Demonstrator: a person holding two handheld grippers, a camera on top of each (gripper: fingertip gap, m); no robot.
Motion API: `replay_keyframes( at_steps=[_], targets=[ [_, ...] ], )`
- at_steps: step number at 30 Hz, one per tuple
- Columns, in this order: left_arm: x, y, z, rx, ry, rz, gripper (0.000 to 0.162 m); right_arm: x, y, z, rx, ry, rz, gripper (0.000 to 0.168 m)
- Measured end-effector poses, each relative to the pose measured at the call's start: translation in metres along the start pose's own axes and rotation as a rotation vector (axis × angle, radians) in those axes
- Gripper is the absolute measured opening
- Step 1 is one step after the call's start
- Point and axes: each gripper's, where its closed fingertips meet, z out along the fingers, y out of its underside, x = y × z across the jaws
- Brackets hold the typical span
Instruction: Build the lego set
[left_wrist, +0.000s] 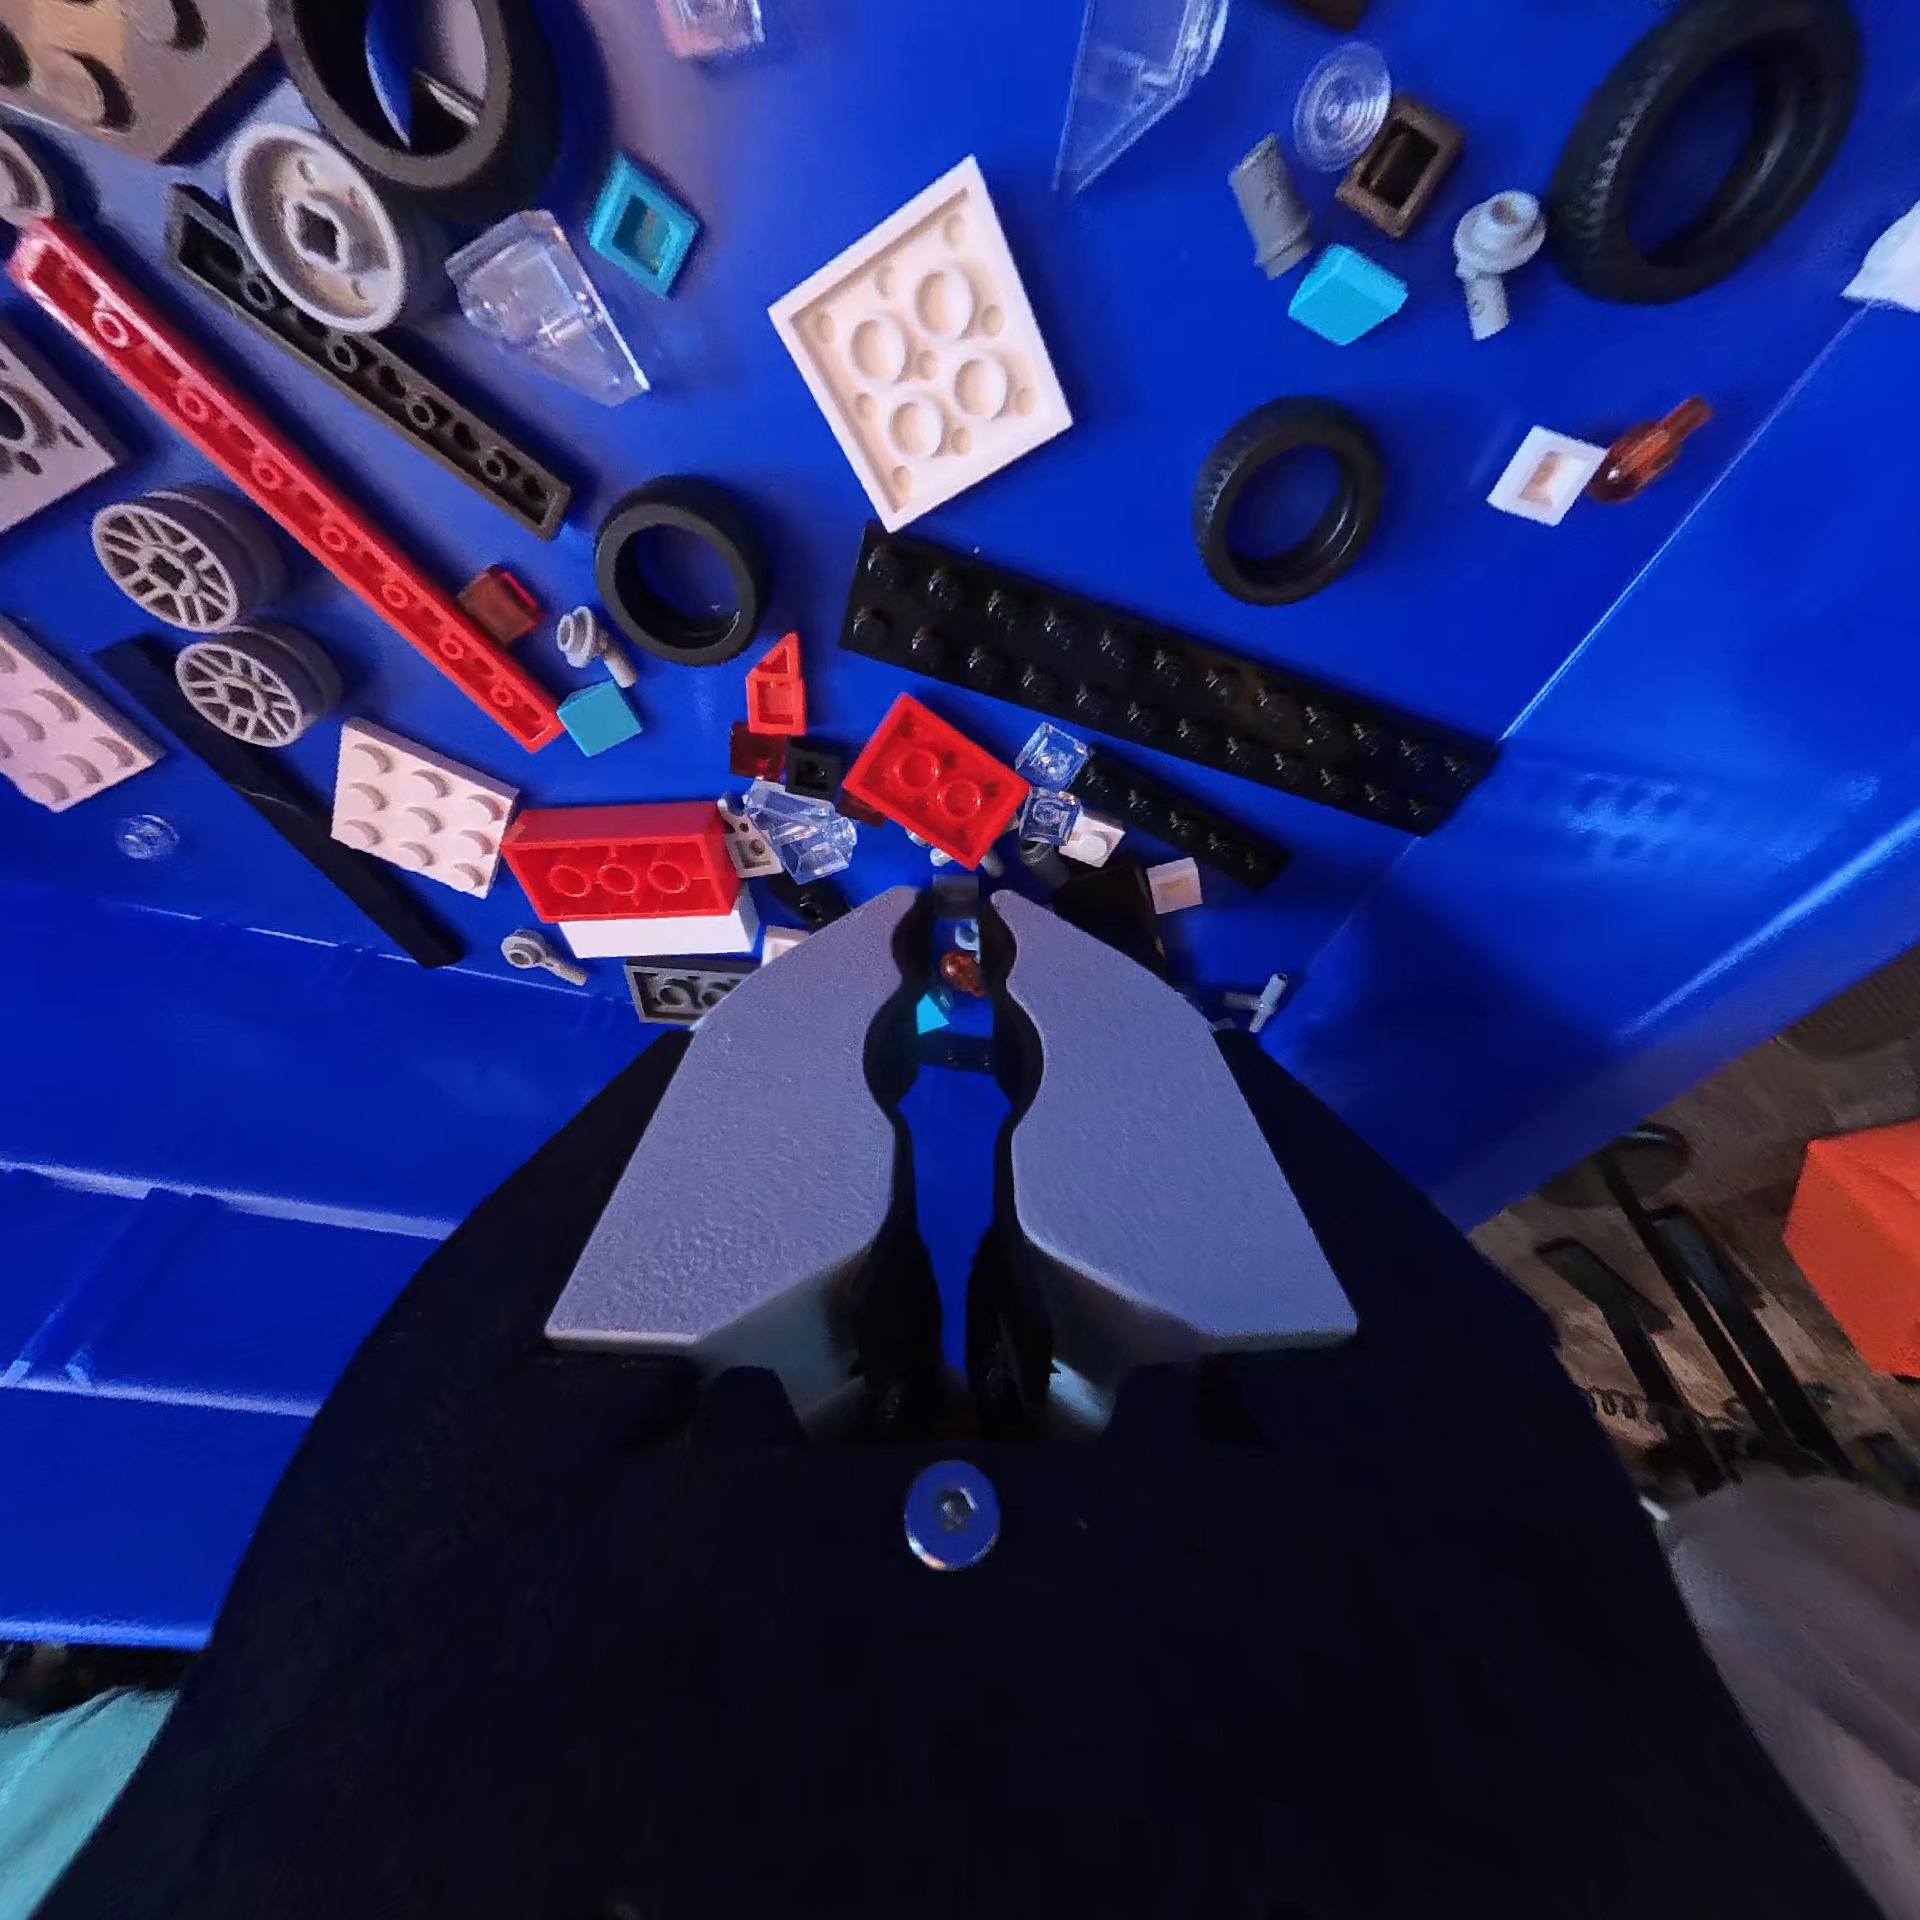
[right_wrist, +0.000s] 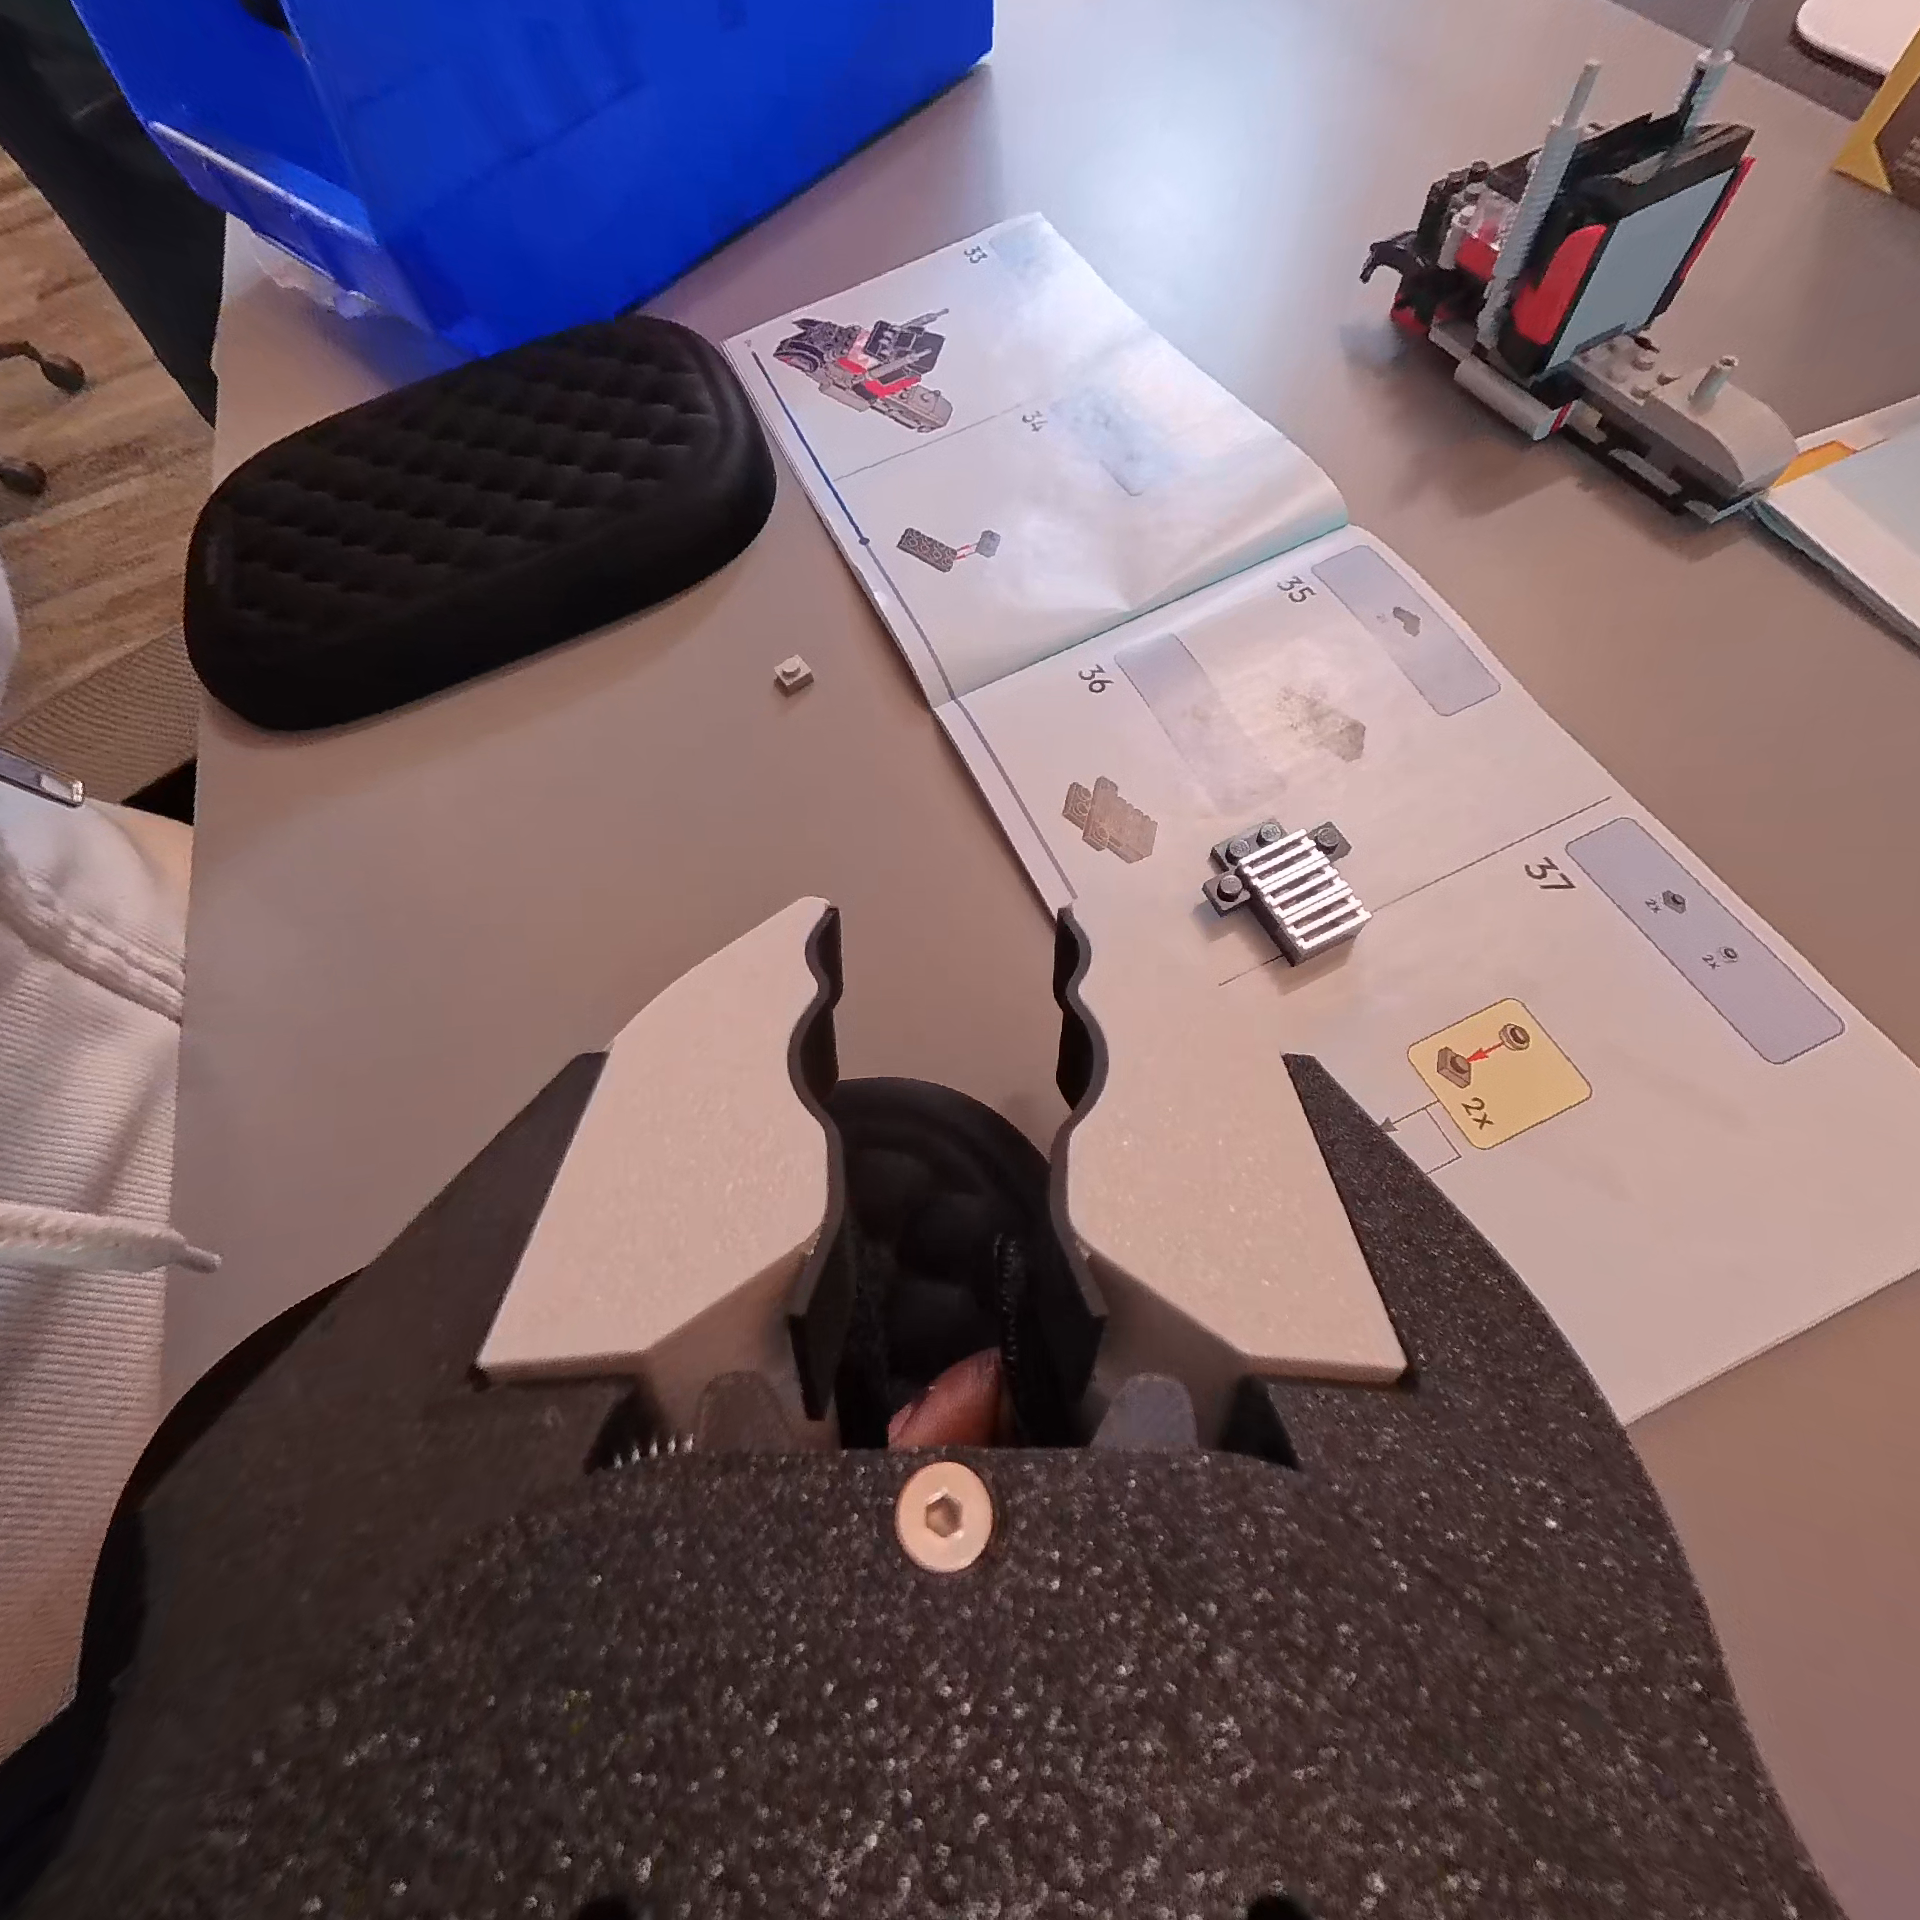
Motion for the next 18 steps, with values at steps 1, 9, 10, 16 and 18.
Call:
replay_keyframes(
  at_steps=[1, 9, 10, 16, 18],
  targets=[
    [0.000, 0.000, 0.000, -0.001, 0.014, 0.007, 0.010, 0.000, 0.000, 0.000, 0.000, 0.002, 0.000, 0.039],
    [-0.016, 0.002, -0.069, 0.134, -0.119, -0.090, 0.008, 0.000, -0.001, 0.000, 0.010, -0.007, 0.008, 0.038],
    [-0.013, -0.003, -0.083, 0.170, -0.134, -0.074, 0.008, 0.000, -0.001, 0.000, 0.010, -0.010, 0.011, 0.038],
    [0.051, -0.087, -0.143, 0.390, -0.130, 0.173, 0.008, 0.001, -0.004, -0.003, 0.047, -0.014, 0.030, 0.036],
    [0.082, -0.128, -0.151, 0.481, -0.102, 0.262, 0.009, 0.001, -0.005, -0.004, 0.061, -0.014, 0.026, 0.035]
  ],
)
